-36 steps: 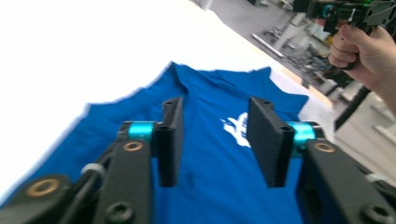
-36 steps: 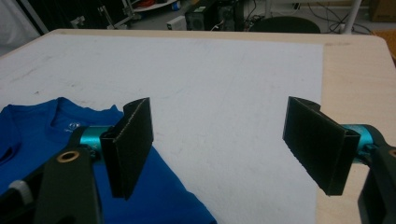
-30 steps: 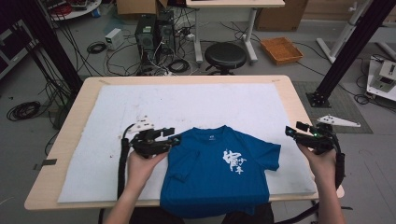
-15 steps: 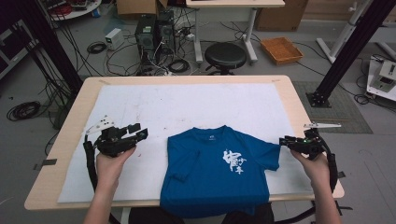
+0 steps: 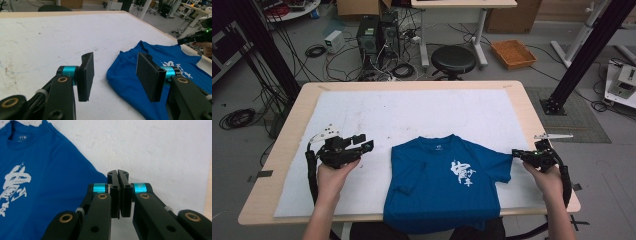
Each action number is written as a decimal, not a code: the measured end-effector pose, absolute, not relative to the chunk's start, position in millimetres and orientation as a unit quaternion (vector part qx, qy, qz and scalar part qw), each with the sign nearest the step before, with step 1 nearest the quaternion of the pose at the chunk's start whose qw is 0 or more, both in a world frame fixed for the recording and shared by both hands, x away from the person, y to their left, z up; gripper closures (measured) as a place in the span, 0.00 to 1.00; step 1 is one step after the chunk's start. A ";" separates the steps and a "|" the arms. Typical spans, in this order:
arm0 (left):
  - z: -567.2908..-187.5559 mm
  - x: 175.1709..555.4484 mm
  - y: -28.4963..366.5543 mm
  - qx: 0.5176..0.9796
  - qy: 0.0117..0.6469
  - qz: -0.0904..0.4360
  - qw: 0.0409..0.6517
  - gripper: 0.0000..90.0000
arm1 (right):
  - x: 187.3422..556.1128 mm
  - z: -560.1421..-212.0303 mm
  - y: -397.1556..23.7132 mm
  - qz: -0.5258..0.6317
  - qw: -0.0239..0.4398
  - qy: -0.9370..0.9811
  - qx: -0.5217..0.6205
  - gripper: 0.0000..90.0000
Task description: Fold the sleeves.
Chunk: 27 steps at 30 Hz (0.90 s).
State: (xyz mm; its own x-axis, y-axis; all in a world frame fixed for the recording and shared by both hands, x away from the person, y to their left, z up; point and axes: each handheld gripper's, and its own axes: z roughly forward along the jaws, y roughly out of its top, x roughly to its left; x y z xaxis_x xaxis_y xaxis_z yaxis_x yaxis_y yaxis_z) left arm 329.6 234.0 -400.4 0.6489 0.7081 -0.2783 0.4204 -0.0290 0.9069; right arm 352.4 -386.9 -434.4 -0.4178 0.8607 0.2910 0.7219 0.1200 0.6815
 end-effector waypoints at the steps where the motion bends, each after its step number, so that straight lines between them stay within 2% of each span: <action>1: -400.4 329.6 234.0 0.705 0.400 0.127 0.571 0.54 | 351.7 -432.8 -387.6 0.399 0.089 0.742 0.532 0.99; 7: -400.8 330.4 233.8 0.706 0.400 0.125 0.571 0.54 | 347.2 -418.5 -383.3 0.411 0.094 0.740 0.524 0.99; 12: -400.9 331.6 230.9 0.709 0.399 0.119 0.570 0.54 | 341.0 -395.3 -355.9 0.405 0.109 0.760 0.496 0.99; 20: -400.1 332.6 223.3 0.721 0.391 0.106 0.562 0.54 | 332.0 -368.8 -273.3 0.377 0.140 0.798 0.449 0.99; 27: -402.7 333.6 218.4 0.727 0.388 0.098 0.557 0.54 | 340.7 -371.7 -191.9 0.356 0.144 0.832 0.399 0.97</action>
